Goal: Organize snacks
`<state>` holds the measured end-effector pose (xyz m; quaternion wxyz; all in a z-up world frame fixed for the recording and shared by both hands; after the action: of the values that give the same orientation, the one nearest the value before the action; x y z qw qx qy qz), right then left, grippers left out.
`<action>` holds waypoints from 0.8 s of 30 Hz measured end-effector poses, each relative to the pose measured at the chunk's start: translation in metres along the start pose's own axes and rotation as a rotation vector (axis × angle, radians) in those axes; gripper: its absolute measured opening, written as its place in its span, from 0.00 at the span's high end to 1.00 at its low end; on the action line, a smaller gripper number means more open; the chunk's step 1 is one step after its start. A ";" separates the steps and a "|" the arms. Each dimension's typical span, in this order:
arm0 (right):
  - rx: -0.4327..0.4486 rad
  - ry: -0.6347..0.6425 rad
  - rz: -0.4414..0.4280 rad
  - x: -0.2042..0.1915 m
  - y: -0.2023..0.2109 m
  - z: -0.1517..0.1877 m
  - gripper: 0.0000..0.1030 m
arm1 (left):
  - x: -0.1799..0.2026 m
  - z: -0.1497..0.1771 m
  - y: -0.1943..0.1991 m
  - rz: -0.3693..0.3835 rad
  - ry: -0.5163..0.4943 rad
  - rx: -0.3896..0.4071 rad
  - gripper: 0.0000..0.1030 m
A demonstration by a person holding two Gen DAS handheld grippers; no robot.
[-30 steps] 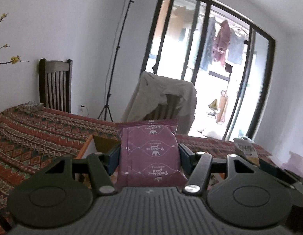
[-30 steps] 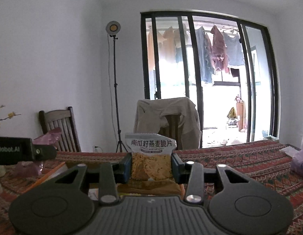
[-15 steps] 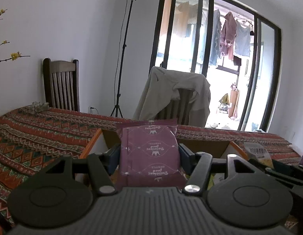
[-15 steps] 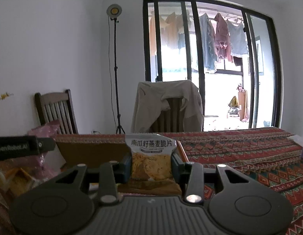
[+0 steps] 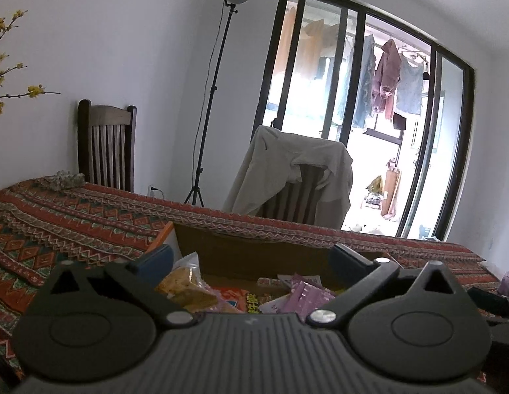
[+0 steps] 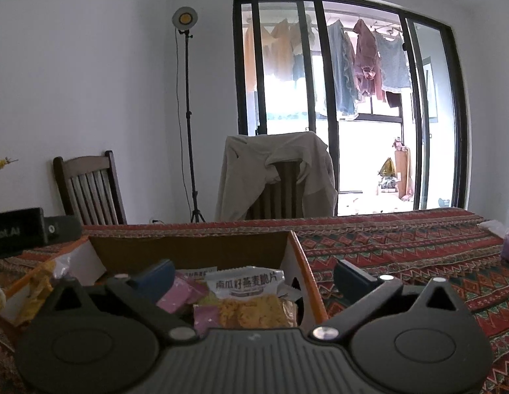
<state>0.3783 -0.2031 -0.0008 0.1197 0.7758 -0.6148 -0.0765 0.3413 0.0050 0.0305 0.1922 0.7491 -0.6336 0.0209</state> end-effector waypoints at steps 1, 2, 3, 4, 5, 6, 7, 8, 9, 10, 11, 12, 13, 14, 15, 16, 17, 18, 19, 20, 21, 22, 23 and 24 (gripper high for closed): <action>0.002 0.001 -0.001 0.000 0.000 -0.001 0.00 | 0.000 -0.001 0.001 -0.003 0.002 0.005 0.00; 0.007 0.001 -0.001 0.000 0.001 -0.002 0.00 | 0.001 -0.003 0.003 -0.003 0.002 0.011 0.00; 0.011 0.000 -0.004 0.001 0.002 -0.003 0.00 | 0.003 -0.005 0.006 -0.001 0.001 0.017 0.00; 0.015 -0.004 -0.008 0.002 0.004 -0.004 0.00 | 0.004 -0.008 0.010 0.003 0.002 0.024 0.00; 0.017 -0.009 -0.011 0.002 0.005 -0.004 0.00 | 0.005 -0.011 0.014 0.007 0.002 0.034 0.00; 0.015 -0.015 -0.014 0.003 0.006 -0.005 0.00 | 0.005 -0.014 0.020 0.004 0.000 0.048 0.00; 0.011 -0.018 -0.018 0.004 0.007 -0.006 0.00 | 0.005 -0.017 0.025 -0.003 0.000 0.058 0.00; 0.008 -0.019 -0.021 0.004 0.010 -0.007 0.00 | 0.005 -0.020 0.031 -0.010 0.002 0.063 0.00; 0.008 -0.017 -0.023 0.004 0.013 -0.009 0.00 | 0.004 -0.022 0.037 -0.011 0.004 0.062 0.00; 0.012 -0.014 -0.022 0.003 0.017 -0.011 0.00 | 0.003 -0.024 0.043 -0.008 0.008 0.060 0.00; 0.016 -0.011 -0.020 0.002 0.023 -0.014 0.00 | 0.002 -0.025 0.049 -0.001 0.010 0.056 0.00; 0.017 -0.010 -0.020 0.002 0.027 -0.017 0.00 | 0.000 -0.026 0.055 0.008 0.008 0.050 0.00; 0.016 -0.009 -0.017 0.001 0.033 -0.019 0.00 | -0.001 -0.027 0.061 0.014 0.001 0.043 0.00; 0.015 -0.009 -0.017 0.000 0.037 -0.021 0.00 | -0.002 -0.027 0.067 0.014 -0.008 0.037 0.00; 0.015 -0.008 -0.019 0.000 0.043 -0.023 0.00 | -0.004 -0.027 0.074 0.008 -0.018 0.032 0.00; 0.014 -0.006 -0.022 -0.001 0.049 -0.024 0.00 | -0.005 -0.026 0.080 0.000 -0.025 0.029 0.00; 0.014 -0.003 -0.026 -0.002 0.057 -0.024 0.00 | -0.007 -0.025 0.086 -0.006 -0.035 0.026 0.00; 0.015 0.000 -0.030 -0.002 0.064 -0.024 0.00 | -0.009 -0.024 0.093 -0.008 -0.045 0.022 0.00; 0.014 0.004 -0.034 -0.002 0.071 -0.023 0.00 | -0.011 -0.021 0.100 -0.008 -0.052 0.018 0.00; 0.011 0.009 -0.038 -0.003 0.080 -0.021 0.00 | -0.014 -0.018 0.108 -0.003 -0.062 0.012 0.00; 0.011 0.013 -0.042 -0.003 0.087 -0.019 0.00 | -0.016 -0.015 0.115 0.002 -0.069 0.004 0.00; 0.006 0.018 -0.044 -0.003 0.095 -0.017 0.00 | -0.018 -0.011 0.121 0.008 -0.075 -0.009 0.00; -0.001 0.025 -0.045 -0.003 0.103 -0.014 0.00 | -0.022 -0.007 0.128 0.014 -0.082 -0.029 0.00; -0.005 0.030 -0.046 -0.004 0.110 -0.012 0.00 | -0.025 -0.002 0.133 0.020 -0.085 -0.045 0.00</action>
<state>0.2779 -0.2217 0.0409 0.1292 0.7906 -0.5946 -0.0692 0.2093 0.0131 0.0605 0.1817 0.7383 -0.6491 -0.0234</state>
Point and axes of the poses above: each gripper's, at about its wrist camera, not at the fingertips, and y roughly against the way its jaws point, x to its right, z to its underside, the point moved 7 cm from there along -y, roughly the way its jaws point, and after that the axes turned 6 degrees about y, right-handed, at the moved point
